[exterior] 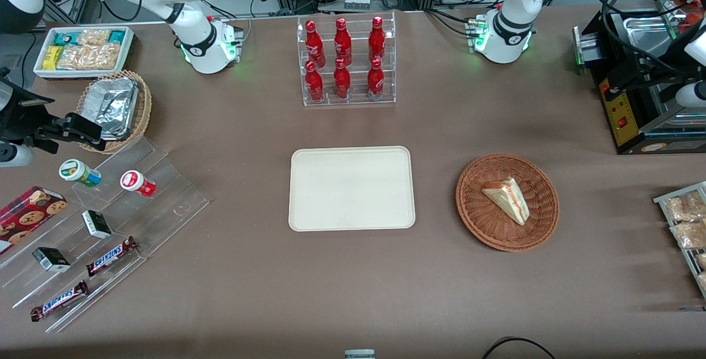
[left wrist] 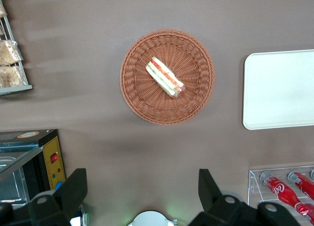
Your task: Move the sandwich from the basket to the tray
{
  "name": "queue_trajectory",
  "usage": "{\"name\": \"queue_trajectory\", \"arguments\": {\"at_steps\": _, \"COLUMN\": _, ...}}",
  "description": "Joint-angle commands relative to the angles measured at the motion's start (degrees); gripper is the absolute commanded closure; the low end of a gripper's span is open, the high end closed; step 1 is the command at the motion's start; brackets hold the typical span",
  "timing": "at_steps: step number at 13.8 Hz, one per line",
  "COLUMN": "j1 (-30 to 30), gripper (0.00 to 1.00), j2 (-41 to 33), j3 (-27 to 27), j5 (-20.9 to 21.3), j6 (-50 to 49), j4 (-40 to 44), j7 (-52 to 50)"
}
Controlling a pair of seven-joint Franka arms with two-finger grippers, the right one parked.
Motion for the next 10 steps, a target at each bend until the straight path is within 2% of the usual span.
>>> {"name": "queue_trajectory", "arguments": {"at_steps": 1, "j1": -0.4, "gripper": 0.0, "j2": 0.4, "j3": 0.1, "j5": -0.6, "j6": -2.1, "j4": 1.0, "j7": 0.6}}
{"name": "queue_trajectory", "arguments": {"at_steps": 3, "j1": -0.3, "gripper": 0.0, "j2": 1.7, "j3": 0.2, "j5": 0.4, "j6": -1.4, "j4": 0.8, "j7": 0.3}}
{"name": "queue_trajectory", "arguments": {"at_steps": 5, "j1": -0.3, "gripper": 0.0, "j2": 3.3, "j3": 0.2, "j5": 4.1, "j6": 2.3, "j4": -2.3, "j7": -1.4}}
{"name": "queue_trajectory", "arguments": {"at_steps": 10, "j1": 0.0, "gripper": 0.0, "j2": 2.8, "j3": 0.2, "j5": 4.3, "j6": 24.6, "j4": -21.4, "j7": -18.0}}
